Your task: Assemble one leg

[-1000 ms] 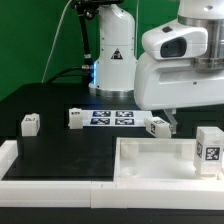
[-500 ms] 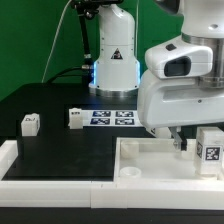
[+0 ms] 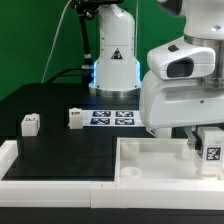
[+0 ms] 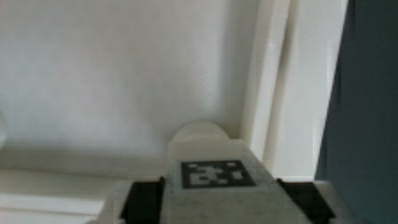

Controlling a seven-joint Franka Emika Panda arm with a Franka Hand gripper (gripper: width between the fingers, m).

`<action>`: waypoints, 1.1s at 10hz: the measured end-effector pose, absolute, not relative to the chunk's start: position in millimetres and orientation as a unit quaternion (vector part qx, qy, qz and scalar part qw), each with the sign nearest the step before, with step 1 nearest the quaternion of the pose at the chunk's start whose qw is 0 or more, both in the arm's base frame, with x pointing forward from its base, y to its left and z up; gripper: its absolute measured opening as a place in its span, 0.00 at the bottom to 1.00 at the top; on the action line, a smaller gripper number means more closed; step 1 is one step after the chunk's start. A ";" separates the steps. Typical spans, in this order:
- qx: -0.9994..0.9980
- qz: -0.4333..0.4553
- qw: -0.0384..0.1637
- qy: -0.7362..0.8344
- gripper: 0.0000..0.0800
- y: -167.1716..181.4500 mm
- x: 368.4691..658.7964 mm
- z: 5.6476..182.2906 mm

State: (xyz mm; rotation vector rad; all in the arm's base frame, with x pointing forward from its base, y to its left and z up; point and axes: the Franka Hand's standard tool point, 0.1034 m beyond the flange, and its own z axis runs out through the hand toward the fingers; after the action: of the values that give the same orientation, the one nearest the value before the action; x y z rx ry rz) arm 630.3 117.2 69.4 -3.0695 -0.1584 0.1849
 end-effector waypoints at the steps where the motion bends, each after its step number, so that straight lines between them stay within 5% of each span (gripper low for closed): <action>1: -0.997 0.060 0.032 -0.045 0.36 117.4 630.3 69.4; 4: -0.998 0.061 0.033 0.004 0.36 118.3 630.1 68.8; 11: -0.874 0.027 0.049 0.482 0.36 129.9 628.7 68.7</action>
Offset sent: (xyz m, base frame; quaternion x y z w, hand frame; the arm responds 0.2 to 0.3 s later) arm 0.0000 0.0000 0.0000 0.0000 0.0000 0.0899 0.9960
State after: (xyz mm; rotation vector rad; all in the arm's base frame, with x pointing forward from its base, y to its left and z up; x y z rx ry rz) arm 628.7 129.9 68.7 -2.6644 1.4705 0.0817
